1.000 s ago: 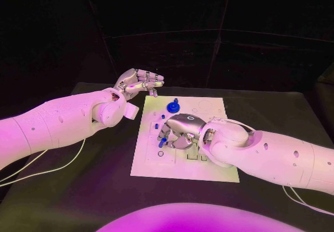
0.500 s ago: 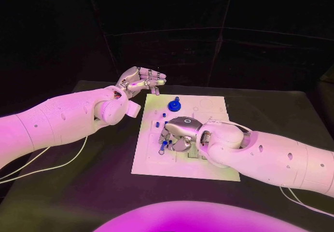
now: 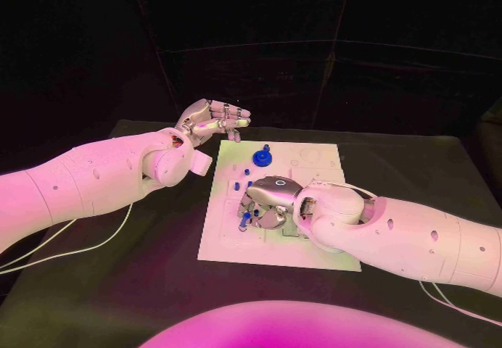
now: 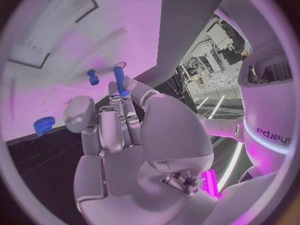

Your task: Assemble the parts on the task board

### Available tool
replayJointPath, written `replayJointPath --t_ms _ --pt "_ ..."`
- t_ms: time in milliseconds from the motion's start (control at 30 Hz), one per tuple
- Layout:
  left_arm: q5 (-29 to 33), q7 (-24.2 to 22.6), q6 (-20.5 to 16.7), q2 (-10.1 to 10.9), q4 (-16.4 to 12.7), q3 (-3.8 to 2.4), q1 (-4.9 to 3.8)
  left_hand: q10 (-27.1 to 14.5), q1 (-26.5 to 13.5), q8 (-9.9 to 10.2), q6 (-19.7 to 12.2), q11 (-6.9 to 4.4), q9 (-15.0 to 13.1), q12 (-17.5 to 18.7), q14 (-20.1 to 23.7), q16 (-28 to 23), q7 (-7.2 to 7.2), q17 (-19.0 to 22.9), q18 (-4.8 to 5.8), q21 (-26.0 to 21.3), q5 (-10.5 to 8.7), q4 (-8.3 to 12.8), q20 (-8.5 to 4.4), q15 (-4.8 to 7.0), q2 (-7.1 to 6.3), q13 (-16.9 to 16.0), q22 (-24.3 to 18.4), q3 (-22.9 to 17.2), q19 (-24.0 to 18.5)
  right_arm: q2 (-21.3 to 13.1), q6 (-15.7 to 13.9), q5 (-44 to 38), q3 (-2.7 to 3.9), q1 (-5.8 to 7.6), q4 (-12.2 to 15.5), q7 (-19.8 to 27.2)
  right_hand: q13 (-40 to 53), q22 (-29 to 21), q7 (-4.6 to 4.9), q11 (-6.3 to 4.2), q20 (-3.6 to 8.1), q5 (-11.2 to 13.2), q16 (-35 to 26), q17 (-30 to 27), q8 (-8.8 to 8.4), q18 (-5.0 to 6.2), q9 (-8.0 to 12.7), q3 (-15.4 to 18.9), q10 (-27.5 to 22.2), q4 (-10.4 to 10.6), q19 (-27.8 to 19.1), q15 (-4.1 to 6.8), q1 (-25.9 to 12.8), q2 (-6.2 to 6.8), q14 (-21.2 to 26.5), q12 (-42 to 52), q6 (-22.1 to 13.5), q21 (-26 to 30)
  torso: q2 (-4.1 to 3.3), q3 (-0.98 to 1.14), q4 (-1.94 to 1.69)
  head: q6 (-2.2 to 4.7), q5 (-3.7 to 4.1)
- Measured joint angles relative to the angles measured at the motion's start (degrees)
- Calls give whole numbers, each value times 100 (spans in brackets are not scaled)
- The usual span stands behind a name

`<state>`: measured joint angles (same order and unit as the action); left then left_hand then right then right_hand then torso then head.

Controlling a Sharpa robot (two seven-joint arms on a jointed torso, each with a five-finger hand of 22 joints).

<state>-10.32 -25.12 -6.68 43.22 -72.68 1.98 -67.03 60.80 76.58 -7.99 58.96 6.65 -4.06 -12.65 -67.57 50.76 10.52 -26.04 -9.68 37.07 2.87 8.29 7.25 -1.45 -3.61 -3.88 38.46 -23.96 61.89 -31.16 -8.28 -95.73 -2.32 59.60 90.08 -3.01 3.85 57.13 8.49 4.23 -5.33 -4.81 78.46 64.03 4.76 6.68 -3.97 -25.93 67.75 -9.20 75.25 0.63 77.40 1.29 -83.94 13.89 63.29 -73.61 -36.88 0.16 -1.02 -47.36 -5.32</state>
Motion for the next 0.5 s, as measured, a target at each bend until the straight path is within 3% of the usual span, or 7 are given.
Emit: replayJointPath --t_ms 500 --pt "0 8 10 -7 9 0 0 0 0 0 0 0 0 0 0 0 0 0 0 0 0 0 0 0 0 0 0 0 0 5 0 -15 -3 -6 2 10 5 0 -8 0 0 0 -1 5 -16 0 1 1 0 0 0 0 0 0 0 0 -8 0 3 -1 -5 15 -3"
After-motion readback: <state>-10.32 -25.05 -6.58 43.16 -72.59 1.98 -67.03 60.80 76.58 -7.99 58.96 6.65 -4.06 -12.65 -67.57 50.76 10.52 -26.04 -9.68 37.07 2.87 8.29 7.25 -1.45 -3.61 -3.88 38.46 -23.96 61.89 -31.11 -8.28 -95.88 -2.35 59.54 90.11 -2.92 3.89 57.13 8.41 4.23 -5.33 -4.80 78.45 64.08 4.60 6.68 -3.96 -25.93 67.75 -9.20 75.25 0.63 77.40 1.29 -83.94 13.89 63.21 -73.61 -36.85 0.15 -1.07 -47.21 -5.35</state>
